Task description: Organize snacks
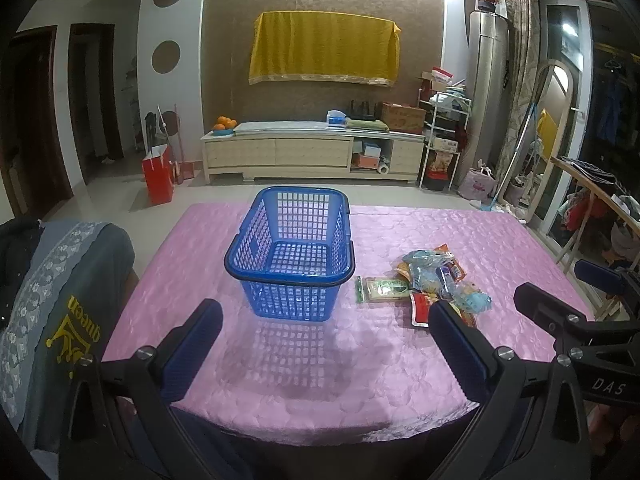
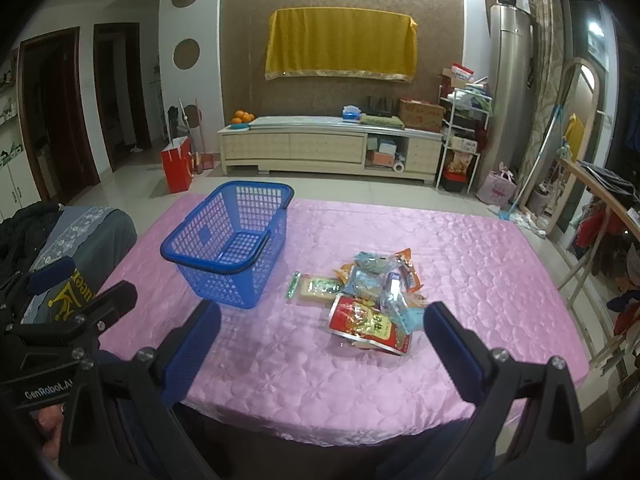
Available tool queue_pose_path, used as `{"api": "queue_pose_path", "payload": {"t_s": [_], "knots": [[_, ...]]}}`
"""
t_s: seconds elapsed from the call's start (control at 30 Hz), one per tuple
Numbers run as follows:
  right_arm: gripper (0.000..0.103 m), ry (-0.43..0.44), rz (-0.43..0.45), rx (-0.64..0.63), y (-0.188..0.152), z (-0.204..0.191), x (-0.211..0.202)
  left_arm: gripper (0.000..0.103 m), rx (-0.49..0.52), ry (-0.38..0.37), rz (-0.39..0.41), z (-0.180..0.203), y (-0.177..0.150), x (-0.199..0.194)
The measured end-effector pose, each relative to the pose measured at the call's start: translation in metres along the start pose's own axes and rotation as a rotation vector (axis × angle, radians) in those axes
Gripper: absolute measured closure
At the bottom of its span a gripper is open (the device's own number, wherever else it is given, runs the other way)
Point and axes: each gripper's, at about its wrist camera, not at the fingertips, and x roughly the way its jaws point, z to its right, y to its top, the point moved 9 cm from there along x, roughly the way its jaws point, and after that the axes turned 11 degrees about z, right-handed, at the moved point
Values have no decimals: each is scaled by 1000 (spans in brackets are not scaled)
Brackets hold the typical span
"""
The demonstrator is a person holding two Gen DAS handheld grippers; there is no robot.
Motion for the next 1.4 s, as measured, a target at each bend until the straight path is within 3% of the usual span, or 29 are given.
{"api": "queue_pose_path", "payload": {"t_s": [0.3,0.5,0.57,0.97,1.2,1.4], "knots": [[0,-51,-1,5,13,28,16,1,7,-36,-23,17,5,26],[0,-95,-53,-8,3,59,48,1,72,-58,-71,44,0,64],[0,-71,-72,-17,-1,65,58,1,89,-65,-94,54,-3,81],[0,-42,-241,-16,-48,118,131,1,113,-139,-277,103,-43,165],[0,-45,-359,17,-85,144,185,1,45,-156,-381,122,-74,216],[0,-15,-441,61,-114,160,220,1,83,-149,-445,141,-102,244]]}}
